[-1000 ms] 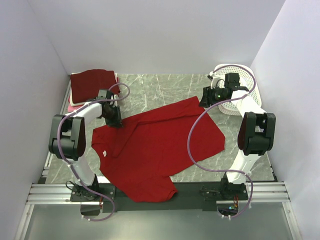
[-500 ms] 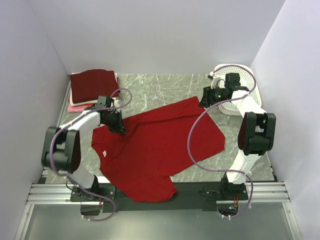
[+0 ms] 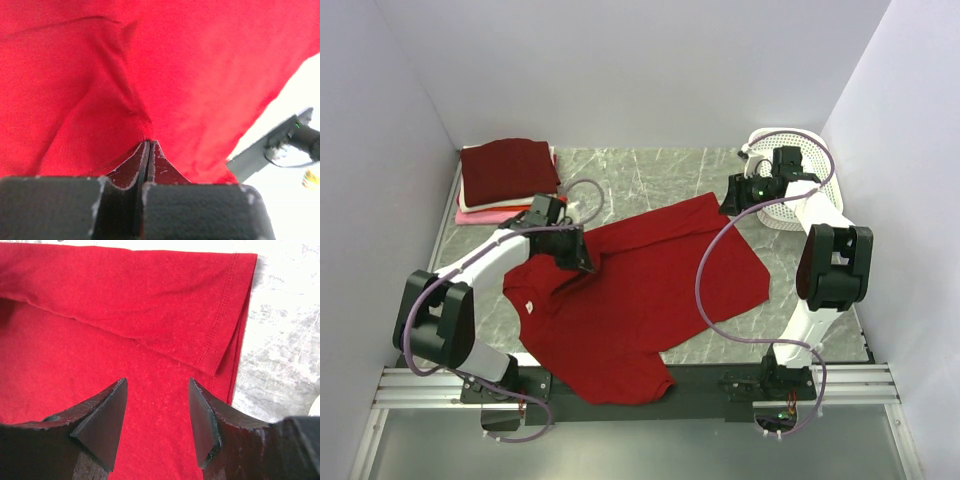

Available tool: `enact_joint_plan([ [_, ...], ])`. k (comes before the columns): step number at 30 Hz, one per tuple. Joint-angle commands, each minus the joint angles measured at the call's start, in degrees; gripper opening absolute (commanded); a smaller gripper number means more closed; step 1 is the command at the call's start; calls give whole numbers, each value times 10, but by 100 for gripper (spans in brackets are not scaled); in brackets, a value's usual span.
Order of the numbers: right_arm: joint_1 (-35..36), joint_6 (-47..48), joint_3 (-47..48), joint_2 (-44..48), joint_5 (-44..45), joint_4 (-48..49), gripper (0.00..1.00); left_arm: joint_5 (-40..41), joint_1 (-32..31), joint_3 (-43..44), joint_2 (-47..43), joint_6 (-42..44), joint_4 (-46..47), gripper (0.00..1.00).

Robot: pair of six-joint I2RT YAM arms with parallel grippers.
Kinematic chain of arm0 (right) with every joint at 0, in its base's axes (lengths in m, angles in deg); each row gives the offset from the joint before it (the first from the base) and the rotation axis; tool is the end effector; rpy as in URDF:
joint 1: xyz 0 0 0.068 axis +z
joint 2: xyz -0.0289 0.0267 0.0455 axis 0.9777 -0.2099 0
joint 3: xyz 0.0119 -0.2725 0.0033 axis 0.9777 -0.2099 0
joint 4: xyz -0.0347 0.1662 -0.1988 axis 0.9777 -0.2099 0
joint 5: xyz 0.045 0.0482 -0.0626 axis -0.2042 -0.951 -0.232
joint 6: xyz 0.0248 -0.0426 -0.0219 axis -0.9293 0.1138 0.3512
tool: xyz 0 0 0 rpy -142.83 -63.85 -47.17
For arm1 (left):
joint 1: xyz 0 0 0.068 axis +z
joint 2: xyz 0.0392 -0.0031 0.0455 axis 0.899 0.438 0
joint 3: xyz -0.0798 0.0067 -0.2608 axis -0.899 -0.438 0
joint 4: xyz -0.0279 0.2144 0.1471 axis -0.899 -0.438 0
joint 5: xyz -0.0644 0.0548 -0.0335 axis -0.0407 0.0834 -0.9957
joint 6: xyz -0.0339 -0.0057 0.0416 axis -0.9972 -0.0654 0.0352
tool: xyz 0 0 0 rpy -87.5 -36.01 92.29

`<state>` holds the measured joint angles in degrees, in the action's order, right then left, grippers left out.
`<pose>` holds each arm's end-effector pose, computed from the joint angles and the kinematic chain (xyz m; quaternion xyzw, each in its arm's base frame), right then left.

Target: Fold and stack the t-shirts

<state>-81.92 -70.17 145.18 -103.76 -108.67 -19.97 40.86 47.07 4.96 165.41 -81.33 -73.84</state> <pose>0.3925 -0.0049 0.2395 -0.2077 0.8786 0.2662 0.3378 0.2726 -0.0999 0.2149 0.0158 0.9405 -0.2968 0.1646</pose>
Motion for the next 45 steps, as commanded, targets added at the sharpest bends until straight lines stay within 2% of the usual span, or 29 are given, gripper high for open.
enact_joint_plan([
  [1,-9,3,5,33,-10,0,59,-40,-48,-3,-2,-40,23,1],
  [6,-10,4,7,29,-9,-2,59,-8,-114,-39,-13,-65,23,14],
  [7,-9,5,7,28,-9,-2,59,12,-119,-42,-16,-65,7,28],
  [10,-10,6,7,23,-7,-3,59,35,-129,-46,-43,-61,-15,47],
  [12,-9,9,15,12,-4,-9,59,66,-129,-43,-71,-64,-42,49],
  [15,-9,16,37,-7,7,-30,59,173,-128,-23,-109,-72,-76,53],
  [17,-5,25,54,-19,27,-39,59,248,-122,-15,-137,-81,-72,60],
  [19,3,35,74,-46,52,-56,59,266,-95,-20,-151,-96,-55,68],
  [23,15,43,136,-96,88,-74,59,224,17,-76,-195,-125,18,68],
  [24,16,42,149,-116,101,-77,59,197,69,-87,-203,-145,44,68],
  [27,20,37,214,-169,121,-87,58,195,138,-121,-235,-186,63,66],
  [32,38,27,344,-252,138,-138,54,246,182,-161,-302,-239,77,64],
  [38,64,2,435,-324,161,-157,50,264,225,-191,-336,-279,69,62],
  [45,71,-9,444,-340,179,-162,49,266,260,-211,-341,-306,49,61],
])
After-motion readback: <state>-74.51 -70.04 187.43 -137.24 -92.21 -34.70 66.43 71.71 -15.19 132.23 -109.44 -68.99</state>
